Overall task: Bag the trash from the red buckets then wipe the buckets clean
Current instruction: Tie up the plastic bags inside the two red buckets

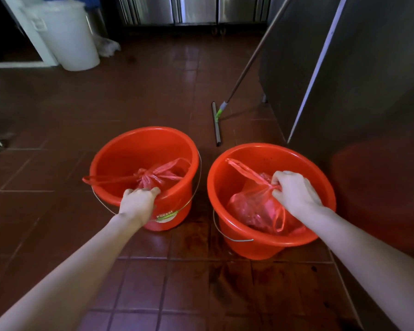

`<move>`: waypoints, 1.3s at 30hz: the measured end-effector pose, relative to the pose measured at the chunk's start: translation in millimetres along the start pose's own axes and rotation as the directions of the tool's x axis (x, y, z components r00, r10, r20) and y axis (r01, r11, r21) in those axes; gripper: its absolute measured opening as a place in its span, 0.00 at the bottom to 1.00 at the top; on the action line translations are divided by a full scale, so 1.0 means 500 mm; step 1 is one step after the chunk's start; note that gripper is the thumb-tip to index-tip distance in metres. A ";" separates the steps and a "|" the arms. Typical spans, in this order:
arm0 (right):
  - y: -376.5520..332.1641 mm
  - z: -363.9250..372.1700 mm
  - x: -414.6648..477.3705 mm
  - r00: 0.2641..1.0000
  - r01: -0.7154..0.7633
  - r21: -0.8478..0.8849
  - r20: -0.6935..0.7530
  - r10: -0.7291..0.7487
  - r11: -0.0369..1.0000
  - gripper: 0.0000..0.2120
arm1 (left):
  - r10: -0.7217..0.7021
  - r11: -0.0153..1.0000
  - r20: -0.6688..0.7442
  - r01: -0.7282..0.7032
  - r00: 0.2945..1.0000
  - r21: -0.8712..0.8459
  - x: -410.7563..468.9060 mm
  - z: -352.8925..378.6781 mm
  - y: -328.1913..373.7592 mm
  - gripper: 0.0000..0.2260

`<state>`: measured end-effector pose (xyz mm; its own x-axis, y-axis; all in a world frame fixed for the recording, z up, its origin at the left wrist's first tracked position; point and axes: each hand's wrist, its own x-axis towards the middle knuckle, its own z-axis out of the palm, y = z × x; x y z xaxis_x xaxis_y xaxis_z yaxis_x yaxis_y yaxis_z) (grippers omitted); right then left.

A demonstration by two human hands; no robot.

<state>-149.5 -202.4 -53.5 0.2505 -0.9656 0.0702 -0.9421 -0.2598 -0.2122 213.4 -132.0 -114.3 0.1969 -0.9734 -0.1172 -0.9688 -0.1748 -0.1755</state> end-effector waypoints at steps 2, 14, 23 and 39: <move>0.000 -0.001 0.005 1.000 0.001 -0.013 0.015 -0.001 1.000 0.06 | 0.091 0.996 0.042 -0.092 0.995 0.021 -0.035 -0.012 0.010 0.20; 0.002 0.033 -0.012 0.997 -0.011 -0.052 0.070 0.015 0.999 0.08 | 0.237 0.809 0.083 -0.149 0.968 -0.569 -0.131 0.045 -0.002 0.27; 0.022 0.020 -0.002 0.999 -0.029 0.011 0.026 0.029 1.000 0.08 | -0.169 0.854 0.263 0.275 0.950 -0.442 -0.070 0.129 -0.005 0.21; -0.197 -0.580 0.032 0.981 -0.095 0.098 0.177 0.076 0.991 0.05 | -0.214 0.815 0.166 0.270 0.963 -0.512 -0.239 -0.532 -0.191 0.09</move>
<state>-117.5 -188.5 251.1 0.2136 -0.9695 -0.1202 -0.9352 -0.1674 -0.3120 242.2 -38.4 176.2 0.4220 -0.8748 -0.2378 -0.8138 -0.4812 0.3258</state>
